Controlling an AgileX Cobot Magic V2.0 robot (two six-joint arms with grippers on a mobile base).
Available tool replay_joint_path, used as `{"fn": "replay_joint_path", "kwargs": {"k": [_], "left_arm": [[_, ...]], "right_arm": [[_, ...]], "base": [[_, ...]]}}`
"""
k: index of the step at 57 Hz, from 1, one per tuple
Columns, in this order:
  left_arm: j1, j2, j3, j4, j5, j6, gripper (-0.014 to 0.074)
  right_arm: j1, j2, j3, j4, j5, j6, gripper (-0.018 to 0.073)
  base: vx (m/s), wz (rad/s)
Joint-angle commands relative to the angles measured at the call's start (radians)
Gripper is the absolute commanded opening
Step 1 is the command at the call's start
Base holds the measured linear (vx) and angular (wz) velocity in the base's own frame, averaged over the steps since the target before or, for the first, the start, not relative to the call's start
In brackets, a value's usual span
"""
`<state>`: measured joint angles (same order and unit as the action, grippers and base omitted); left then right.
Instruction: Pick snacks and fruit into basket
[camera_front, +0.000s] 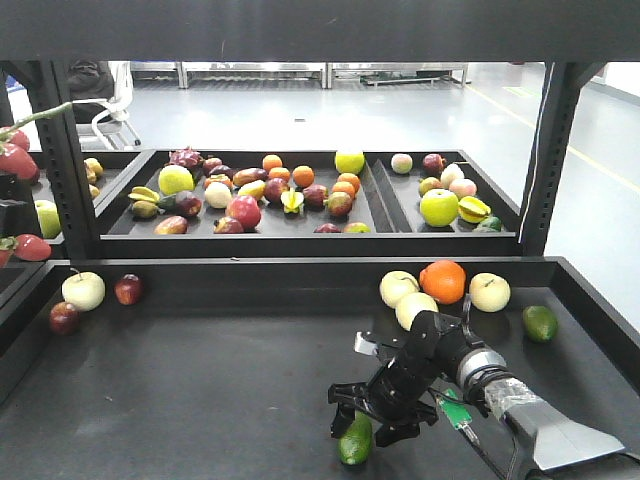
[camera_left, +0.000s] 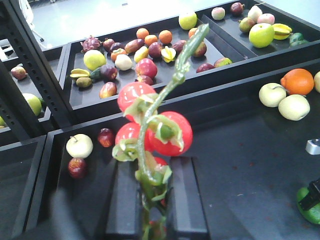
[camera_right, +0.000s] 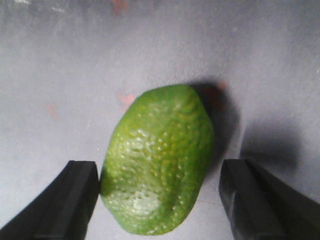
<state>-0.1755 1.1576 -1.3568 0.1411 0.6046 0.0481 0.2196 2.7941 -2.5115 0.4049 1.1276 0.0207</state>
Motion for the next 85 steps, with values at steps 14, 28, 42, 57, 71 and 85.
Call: {"fn": "replay_joint_path", "kwargs": {"k": [14, 28, 42, 57, 71, 85], "left_arm": [[-0.005, -0.024, -0.027, 0.072, -0.079, -0.005, -0.0006], [-0.005, -0.025, -0.027, 0.086, -0.095, -0.007, -0.0006], [-0.005, -0.025, -0.027, 0.089, -0.095, -0.007, -0.0006], [-0.005, -0.031, -0.027, 0.112, -0.094, -0.007, -0.0006], [-0.005, -0.031, -0.027, 0.126, -0.099, -0.007, -0.0006], [-0.005, -0.031, -0.027, 0.135, -0.101, -0.007, -0.0006]], "right_arm": [[-0.027, -0.074, -0.037, 0.038, -0.002, -0.021, 0.0459], [-0.043, -0.074, -0.061, -0.003, 0.15, -0.053, 0.0442], [-0.046, -0.074, -0.061, 0.025, 0.101, -0.067, 0.0461], [-0.052, -0.061, -0.061, 0.078, 0.111, -0.119, 0.0505], [-0.065, -0.032, -0.062, 0.169, 0.129, -0.183, 0.0528], [-0.065, -0.029, -0.062, 0.18, 0.114, -0.204, 0.0527]], "base": [[0.0, 0.0], [0.0, 0.0], [0.0, 0.0], [0.0, 0.0], [0.0, 0.0], [0.0, 0.0]]}}
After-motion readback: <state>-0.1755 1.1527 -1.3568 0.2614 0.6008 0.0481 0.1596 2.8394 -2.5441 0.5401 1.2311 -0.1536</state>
